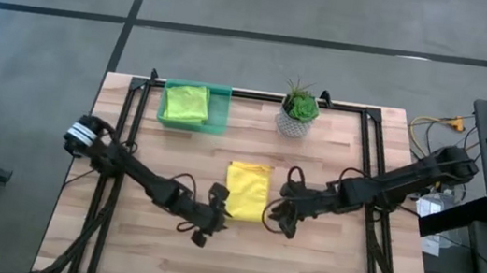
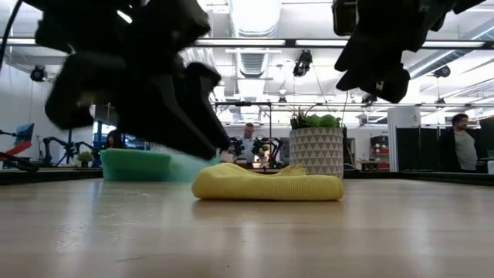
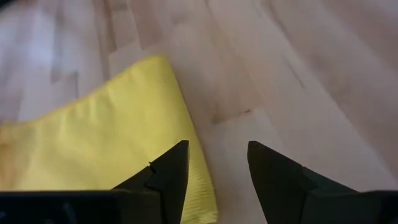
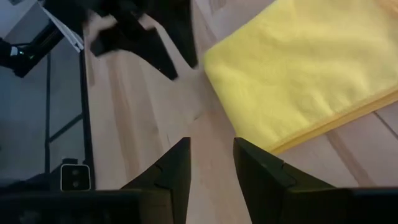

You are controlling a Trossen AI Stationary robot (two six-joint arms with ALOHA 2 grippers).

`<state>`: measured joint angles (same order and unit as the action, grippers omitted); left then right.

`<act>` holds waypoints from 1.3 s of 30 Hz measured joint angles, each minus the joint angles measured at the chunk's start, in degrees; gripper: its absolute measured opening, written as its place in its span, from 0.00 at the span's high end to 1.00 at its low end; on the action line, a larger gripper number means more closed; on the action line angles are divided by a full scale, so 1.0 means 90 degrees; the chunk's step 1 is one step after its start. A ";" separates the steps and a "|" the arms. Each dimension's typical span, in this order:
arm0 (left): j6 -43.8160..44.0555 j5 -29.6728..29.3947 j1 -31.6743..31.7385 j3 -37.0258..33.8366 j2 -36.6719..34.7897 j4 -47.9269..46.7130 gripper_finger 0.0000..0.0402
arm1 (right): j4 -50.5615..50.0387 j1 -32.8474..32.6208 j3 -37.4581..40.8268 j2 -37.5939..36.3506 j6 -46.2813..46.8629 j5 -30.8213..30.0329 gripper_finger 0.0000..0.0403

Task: Fold microfiber towels
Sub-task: Put the yellow microfiber cloth into the blue bin

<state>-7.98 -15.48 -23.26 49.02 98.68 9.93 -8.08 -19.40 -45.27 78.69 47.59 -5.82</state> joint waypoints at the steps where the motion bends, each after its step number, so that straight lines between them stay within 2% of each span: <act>1: 0.0004 0.0000 0.0018 0.0072 0.0130 -0.0025 0.62 | -0.0015 -0.0026 0.0004 -0.0036 -0.0014 -0.0050 0.71; 4: -0.0016 -0.0051 0.0063 0.0388 0.0549 -0.0272 0.62 | -0.0035 -0.0080 0.0014 -0.0130 -0.0104 -0.0088 0.72; 8: 0.0067 -0.0202 0.0170 0.0999 0.1072 -0.1406 0.62 | -0.0048 -0.0099 0.0019 -0.0287 -0.0172 -0.0094 0.72; 14: 0.0801 -0.0412 0.0328 0.1761 0.1654 -0.2818 0.62 | -0.0112 -0.0136 0.0031 -0.0595 -0.0364 -0.0093 0.72; 20: 0.1517 -0.0738 0.0428 0.1826 0.1668 -0.3324 0.66 | -0.0133 -0.0165 0.0031 -0.0849 -0.0498 -0.0082 0.73; 23: 0.1978 -0.0772 0.0508 0.1813 0.1688 -0.3796 0.75 | -0.0142 -0.0165 0.0031 -0.0955 -0.0507 -0.0079 0.73; 29: 0.2167 -0.0688 0.0548 0.1799 0.1798 -0.4101 0.97 | -0.0222 -0.0195 0.0033 -0.1072 -0.0526 -0.0069 0.73; 33: 0.2172 -0.0738 0.0548 0.1925 0.1506 -0.4242 0.99 | -0.0256 -0.0265 0.0034 -0.1097 -0.0529 -0.0030 0.73; 39: 0.2140 -0.0783 0.0604 0.2293 0.0652 -0.4656 1.00 | -0.0263 -0.0308 0.0034 -0.1107 -0.0757 -0.0030 0.73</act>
<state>11.28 -22.52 -17.82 69.66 104.55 -31.97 -10.45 -22.17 -44.97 68.73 40.78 -6.09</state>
